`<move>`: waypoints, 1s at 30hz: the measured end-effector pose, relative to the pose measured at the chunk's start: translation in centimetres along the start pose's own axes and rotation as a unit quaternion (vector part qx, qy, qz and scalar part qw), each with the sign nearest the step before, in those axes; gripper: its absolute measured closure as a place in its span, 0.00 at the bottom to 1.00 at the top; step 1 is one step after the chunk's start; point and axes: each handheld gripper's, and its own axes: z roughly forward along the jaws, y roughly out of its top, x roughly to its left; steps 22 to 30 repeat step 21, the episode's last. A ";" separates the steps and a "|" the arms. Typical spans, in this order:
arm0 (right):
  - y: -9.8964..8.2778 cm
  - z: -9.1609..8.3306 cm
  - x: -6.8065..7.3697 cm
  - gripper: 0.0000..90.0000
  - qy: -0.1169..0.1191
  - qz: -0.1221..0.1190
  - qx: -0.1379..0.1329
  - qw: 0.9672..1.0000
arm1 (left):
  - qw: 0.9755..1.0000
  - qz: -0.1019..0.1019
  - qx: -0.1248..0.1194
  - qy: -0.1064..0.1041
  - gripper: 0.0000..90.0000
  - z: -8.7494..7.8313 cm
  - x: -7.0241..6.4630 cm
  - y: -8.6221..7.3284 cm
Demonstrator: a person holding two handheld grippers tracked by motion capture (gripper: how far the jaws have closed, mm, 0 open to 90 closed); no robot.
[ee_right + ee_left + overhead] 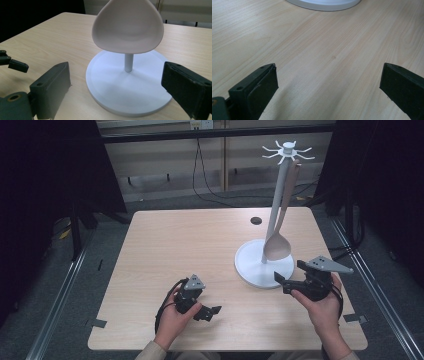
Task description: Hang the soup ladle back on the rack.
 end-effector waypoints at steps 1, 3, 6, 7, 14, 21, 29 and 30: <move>-0.2 0.0 0.0 0.09 0.000 0.000 -0.001 1.000 | 1.000 -0.001 0.001 0.001 0.02 0.0 0.0 0.0; -0.7 0.0 0.0 0.09 0.000 0.000 0.003 1.000 | 1.000 -0.002 -0.001 0.002 0.02 0.1 0.0 -0.1; -1.3 0.1 0.0 0.09 0.006 0.000 0.007 1.000 | 1.000 -0.002 -0.001 0.003 0.02 0.0 0.1 -0.1; -1.6 0.1 -0.1 0.09 0.005 -0.002 0.010 1.000 | 1.000 -0.003 -0.001 0.003 0.02 0.0 0.1 -0.1; -3.0 0.3 0.0 0.08 0.010 -0.010 0.022 1.000 | 1.000 -0.002 -0.007 -0.002 0.02 -0.1 0.1 -0.1; -3.8 0.5 0.0 0.07 0.012 -0.019 0.033 0.999 | 1.000 0.002 -0.011 -0.004 0.02 -0.3 0.1 0.0; -3.8 0.5 0.0 0.07 0.012 -0.019 0.033 0.999 | 1.000 0.002 -0.011 -0.004 0.02 -0.3 0.1 0.0; -3.8 0.5 0.0 0.07 0.012 -0.019 0.033 0.999 | 1.000 0.002 -0.011 -0.004 0.02 -0.3 0.1 0.0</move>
